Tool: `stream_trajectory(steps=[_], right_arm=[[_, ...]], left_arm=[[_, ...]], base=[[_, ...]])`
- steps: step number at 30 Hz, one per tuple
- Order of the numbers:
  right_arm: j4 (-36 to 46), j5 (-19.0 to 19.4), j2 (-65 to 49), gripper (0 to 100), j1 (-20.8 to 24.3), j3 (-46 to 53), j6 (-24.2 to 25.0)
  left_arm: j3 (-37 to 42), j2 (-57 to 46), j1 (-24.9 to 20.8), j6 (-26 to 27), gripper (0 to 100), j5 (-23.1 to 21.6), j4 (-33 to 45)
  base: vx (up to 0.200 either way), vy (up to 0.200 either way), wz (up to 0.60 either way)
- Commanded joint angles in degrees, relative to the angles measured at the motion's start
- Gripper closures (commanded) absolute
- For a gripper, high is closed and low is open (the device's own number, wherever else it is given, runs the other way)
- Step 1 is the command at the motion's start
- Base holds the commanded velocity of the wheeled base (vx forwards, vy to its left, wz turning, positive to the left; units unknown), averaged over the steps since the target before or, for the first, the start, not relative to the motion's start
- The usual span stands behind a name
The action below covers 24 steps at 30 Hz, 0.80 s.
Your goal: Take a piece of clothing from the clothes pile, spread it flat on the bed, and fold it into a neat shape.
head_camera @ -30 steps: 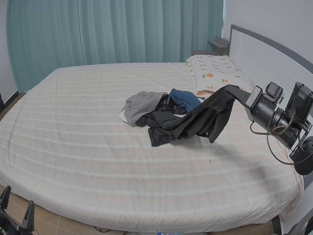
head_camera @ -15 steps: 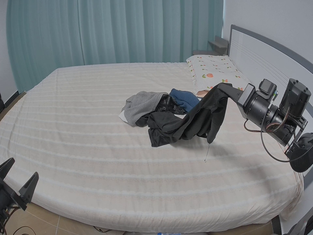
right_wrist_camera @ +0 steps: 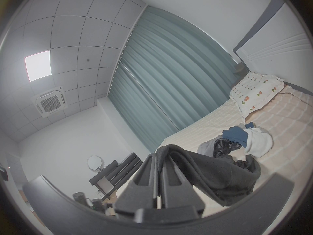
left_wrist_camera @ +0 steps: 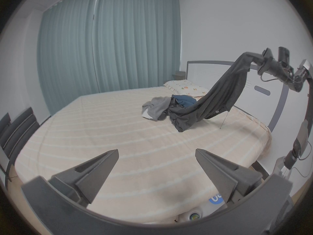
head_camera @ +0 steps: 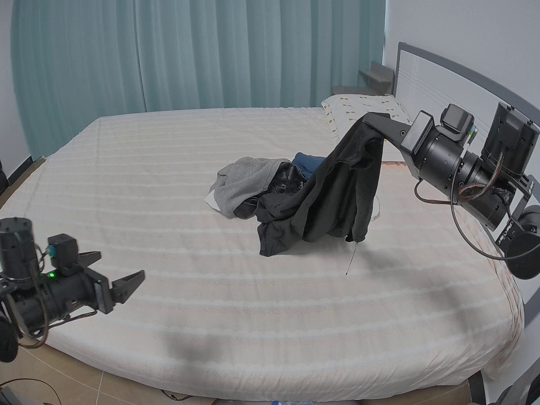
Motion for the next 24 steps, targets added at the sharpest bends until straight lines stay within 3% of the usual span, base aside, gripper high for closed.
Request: stream_trajectory(steps=[1, 6, 17, 24], right_arm=[[3.6, -1.8, -2.2, 100, 5.3, -5.6, -1.9], [4.6, -2.0, -3.0, 100, 5.4, -7.1, -2.6], [5.2, -2.0, -3.3, 100, 6.9, -7.3, -2.6], [5.2, -2.3, -2.6, 100, 7.5, -7.3, -2.7]], left_arm=[[-11.4, 31.0, -12.7, -5.7, 0, 5.0, -11.1], [-16.0, 37.8, -17.6, -5.8, 0, 8.1, -13.3], [-25.4, 47.3, -20.5, -10.5, 0, 8.2, -13.7], [-27.6, 51.0, -22.0, -10.6, 0, 8.2, -16.2]], base=[[0.000, 0.000, 0.00], [0.000, 0.000, 0.00], [0.000, 0.000, 0.00], [0.000, 0.000, 0.00]])
